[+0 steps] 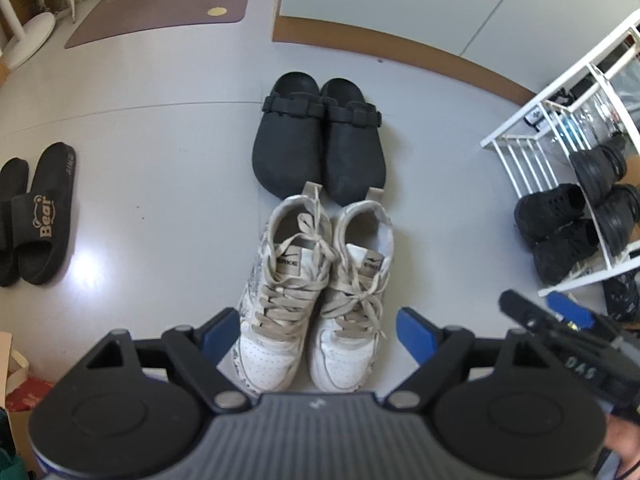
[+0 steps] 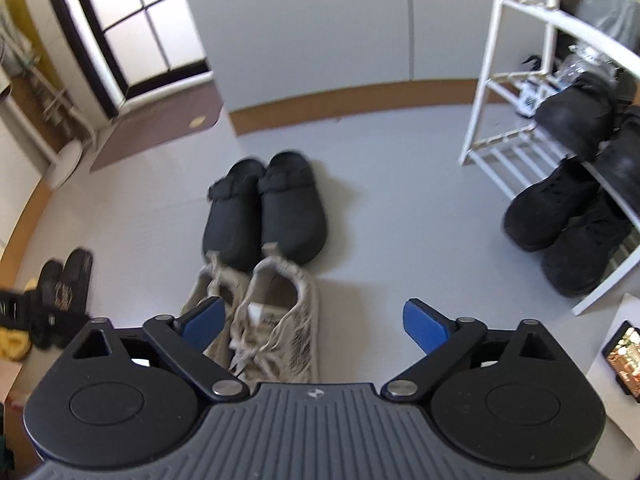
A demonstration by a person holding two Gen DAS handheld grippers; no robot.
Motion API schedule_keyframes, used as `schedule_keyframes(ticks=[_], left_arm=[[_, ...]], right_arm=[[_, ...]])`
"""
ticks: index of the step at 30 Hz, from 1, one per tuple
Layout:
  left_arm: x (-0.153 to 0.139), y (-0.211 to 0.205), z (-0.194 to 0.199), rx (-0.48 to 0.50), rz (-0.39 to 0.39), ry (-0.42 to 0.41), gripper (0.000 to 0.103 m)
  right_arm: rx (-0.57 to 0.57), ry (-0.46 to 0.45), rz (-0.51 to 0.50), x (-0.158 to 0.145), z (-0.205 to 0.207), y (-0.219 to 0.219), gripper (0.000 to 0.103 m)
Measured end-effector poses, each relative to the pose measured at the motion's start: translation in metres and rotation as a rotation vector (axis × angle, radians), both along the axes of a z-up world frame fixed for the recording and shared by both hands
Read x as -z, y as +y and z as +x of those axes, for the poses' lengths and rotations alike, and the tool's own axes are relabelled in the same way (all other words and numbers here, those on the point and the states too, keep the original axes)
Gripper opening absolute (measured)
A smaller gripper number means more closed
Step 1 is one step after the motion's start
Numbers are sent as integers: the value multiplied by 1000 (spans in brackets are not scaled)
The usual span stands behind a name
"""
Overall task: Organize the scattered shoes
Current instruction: 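Move the right tool over the white ERKE sneakers and lower into heels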
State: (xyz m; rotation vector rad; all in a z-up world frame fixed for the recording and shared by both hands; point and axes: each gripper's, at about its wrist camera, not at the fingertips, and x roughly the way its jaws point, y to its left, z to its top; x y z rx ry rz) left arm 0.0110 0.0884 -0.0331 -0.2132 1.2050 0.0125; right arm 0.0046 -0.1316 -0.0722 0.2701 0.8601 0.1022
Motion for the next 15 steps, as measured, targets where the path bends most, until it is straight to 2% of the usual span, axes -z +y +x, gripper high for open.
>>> schedule_keyframes(ticks=[4, 6, 8, 10, 12, 15], left_arm=[[-5, -3, 5, -17, -11, -12, 86], [-9, -8, 7, 0, 17, -33, 86], [-9, -10, 8, 0, 47, -40, 82], [-6, -9, 10, -16, 63, -31, 77], [1, -5, 13, -34, 52, -3, 77], [5, -4, 15, -37, 56, 9, 77]], right_arm=[[-6, 18, 23, 6, 6, 3, 79], [-14, 28, 16, 12, 9, 6, 75], [-18, 39, 32, 16, 12, 6, 67], [-27, 49, 55, 20, 15, 8, 52], [-36, 65, 67, 27, 20, 11, 48], [-38, 81, 86, 37, 25, 15, 47]])
